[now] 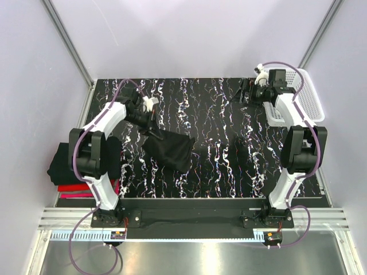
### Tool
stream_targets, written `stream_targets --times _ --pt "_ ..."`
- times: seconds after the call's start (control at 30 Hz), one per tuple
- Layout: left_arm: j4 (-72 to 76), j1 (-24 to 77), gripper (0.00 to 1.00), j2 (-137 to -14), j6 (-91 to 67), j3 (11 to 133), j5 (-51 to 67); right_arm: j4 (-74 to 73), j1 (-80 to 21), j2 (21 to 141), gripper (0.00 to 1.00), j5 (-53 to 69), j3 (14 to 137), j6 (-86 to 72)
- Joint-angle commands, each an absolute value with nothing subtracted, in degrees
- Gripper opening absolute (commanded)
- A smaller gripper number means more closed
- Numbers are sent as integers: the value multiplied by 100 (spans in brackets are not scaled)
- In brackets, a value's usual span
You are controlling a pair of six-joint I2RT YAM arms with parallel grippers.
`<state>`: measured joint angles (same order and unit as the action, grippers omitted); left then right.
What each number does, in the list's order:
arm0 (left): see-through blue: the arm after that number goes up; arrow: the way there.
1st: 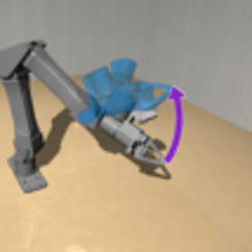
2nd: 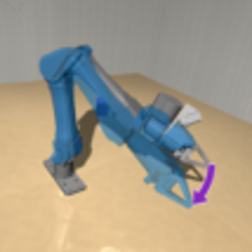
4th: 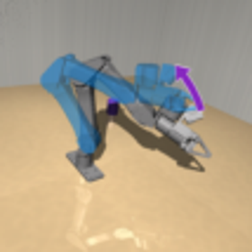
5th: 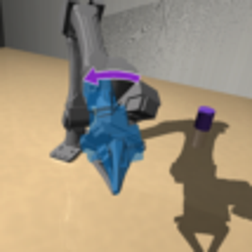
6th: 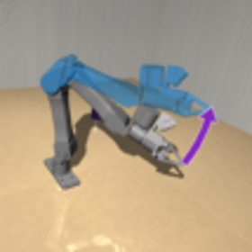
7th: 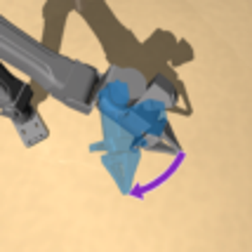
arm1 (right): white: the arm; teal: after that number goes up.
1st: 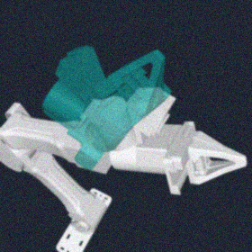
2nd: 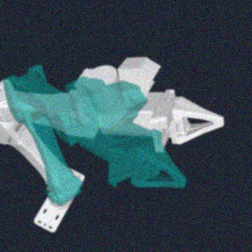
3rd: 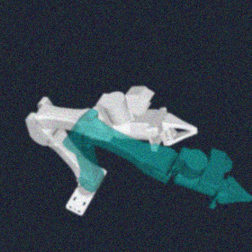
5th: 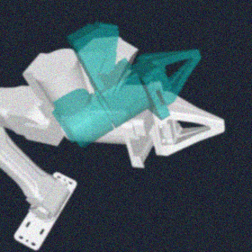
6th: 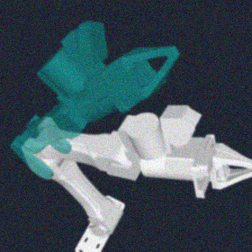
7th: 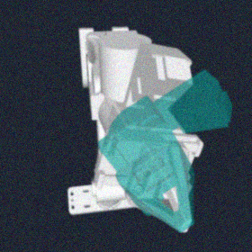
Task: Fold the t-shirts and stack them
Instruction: Neatly place the folded tshirt to the corner
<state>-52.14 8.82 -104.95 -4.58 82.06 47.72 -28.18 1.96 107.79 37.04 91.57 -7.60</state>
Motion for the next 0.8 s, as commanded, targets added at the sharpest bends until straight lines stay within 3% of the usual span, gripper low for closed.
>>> stream_targets --times 0.0,0.43,0.77 --pt "-6195 932 0 -10047 560 8147 4044 -3006 141 10354 100 3779 8878 -536" --pt "-7136 923 0 -8263 1441 7779 1935 -3032 176 9923 100 3753 8358 -483" --pt "-7795 362 0 -7093 1872 8348 1792 -3041 176 10467 100 3999 8806 -703"
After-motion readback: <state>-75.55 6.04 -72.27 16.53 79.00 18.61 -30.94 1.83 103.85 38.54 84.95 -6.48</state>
